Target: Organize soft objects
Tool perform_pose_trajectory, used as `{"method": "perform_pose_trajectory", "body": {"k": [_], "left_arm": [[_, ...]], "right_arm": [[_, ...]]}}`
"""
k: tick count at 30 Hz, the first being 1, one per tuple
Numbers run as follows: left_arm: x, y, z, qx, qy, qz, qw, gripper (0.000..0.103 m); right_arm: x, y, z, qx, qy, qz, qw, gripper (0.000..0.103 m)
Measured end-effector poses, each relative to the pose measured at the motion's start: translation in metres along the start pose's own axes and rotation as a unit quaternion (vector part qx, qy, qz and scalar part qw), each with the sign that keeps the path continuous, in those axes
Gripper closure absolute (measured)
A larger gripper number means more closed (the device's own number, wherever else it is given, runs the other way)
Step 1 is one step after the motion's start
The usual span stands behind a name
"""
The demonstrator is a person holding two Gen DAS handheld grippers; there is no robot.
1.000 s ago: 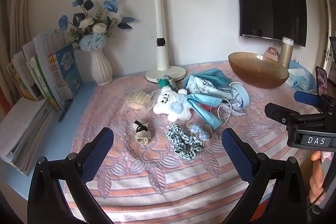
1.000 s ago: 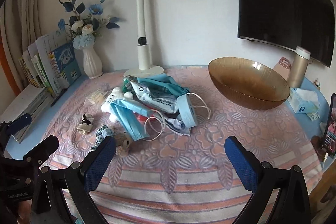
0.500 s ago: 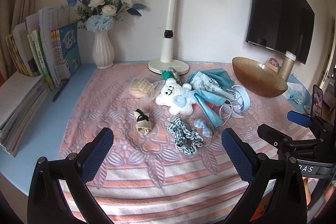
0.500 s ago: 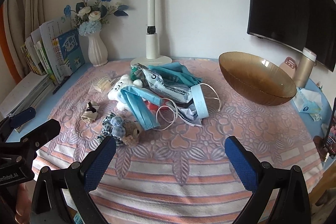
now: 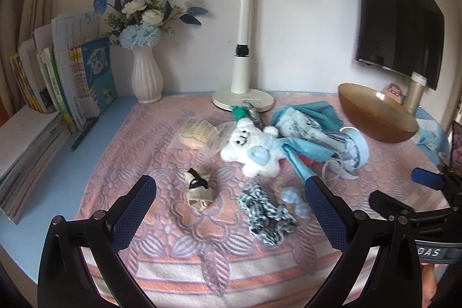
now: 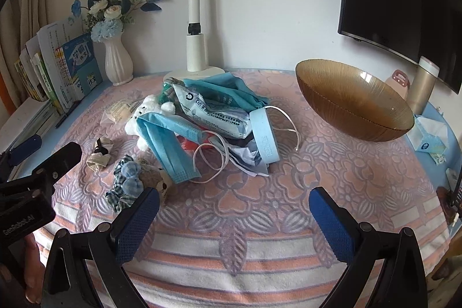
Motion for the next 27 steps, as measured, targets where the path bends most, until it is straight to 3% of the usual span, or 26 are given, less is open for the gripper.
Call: {"method": "perform_pose_trajectory", "body": {"k": [2,6,12,27], "left_arm": [[0.013,-0.001,0.004,0.015,0.003,-0.011,0.9998,0.001],[0.034,0.0,0.022,0.003,-0.019,0.009,0.9998,0.001],[0.038,-0.006,0.028,-0.024,-0.034,0.032,0.9986,0.001],[0.044,-0.011,0.03,-0.049,-0.042,0.041,0.997,0.001]], "right_arm": [[0.01,0.001,-0.004,-0.009,0.004,0.005,1.0,0.0],[0.029,0.002,-0.002,-0.011,0.018,0.007,1.0,0.0],[0.055,0.002,0.016,-0.013,-0.008,0.004,1.0,0.0],[0.059,0.005,0.02,0.005,-0.017,-0.009,1.0,0.0]]}}
Point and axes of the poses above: each gripper's, at about its wrist camera, not at the fingertips, and x roughly the way its jaws point, y to its right, z to its underside, the point moved 8 cm from there along x, roughly the way its jaws point, and after that the axes turned 10 degrees about y, right-handed, at the moved point
